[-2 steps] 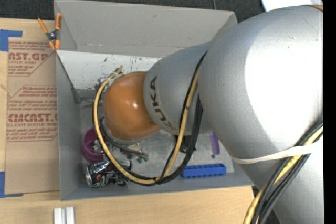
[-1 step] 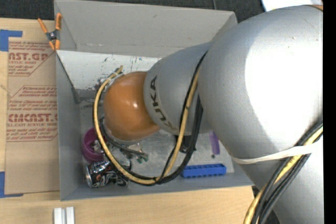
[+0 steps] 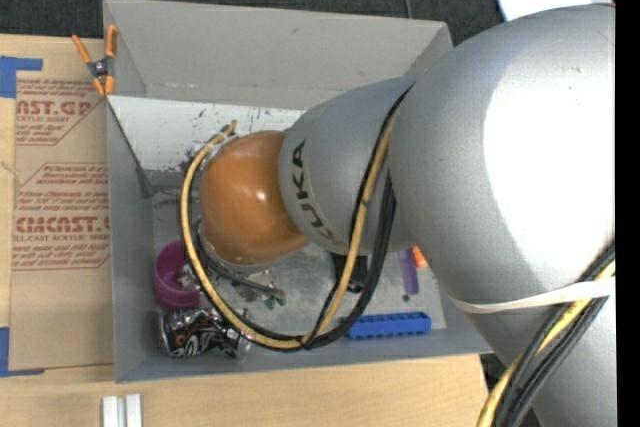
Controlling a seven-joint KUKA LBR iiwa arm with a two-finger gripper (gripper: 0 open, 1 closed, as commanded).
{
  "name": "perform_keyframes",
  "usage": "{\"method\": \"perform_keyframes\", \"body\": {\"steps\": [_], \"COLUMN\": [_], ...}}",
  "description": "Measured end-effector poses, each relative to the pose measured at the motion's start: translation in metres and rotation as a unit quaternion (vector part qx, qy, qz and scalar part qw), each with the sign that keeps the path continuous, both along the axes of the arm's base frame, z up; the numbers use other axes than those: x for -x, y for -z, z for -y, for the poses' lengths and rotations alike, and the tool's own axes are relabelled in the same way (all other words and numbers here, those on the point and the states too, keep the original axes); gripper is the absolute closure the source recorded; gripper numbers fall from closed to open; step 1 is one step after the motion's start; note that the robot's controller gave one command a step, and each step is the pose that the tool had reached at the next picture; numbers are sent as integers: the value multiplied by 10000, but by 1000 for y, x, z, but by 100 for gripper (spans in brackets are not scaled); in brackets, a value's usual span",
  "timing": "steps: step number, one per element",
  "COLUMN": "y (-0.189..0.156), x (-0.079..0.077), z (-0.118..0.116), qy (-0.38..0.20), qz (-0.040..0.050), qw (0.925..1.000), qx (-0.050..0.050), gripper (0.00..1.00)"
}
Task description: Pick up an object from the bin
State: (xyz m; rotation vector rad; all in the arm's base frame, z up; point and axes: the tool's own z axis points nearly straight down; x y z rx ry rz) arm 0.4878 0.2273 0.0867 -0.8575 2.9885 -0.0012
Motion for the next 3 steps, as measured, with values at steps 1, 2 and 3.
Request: {"method": "perform_keyframes", "body": {"steps": [1,2,3], "y": [-24,-44,-59], "x": [1,1,0], "z": [-1,-1,-2], "qy": [-4,-4,-7], "qz": [-2,-1,9], "qw": [10000,10000,10000], "qx": [-3,-5,-9], "gripper": [100,100,100]}}
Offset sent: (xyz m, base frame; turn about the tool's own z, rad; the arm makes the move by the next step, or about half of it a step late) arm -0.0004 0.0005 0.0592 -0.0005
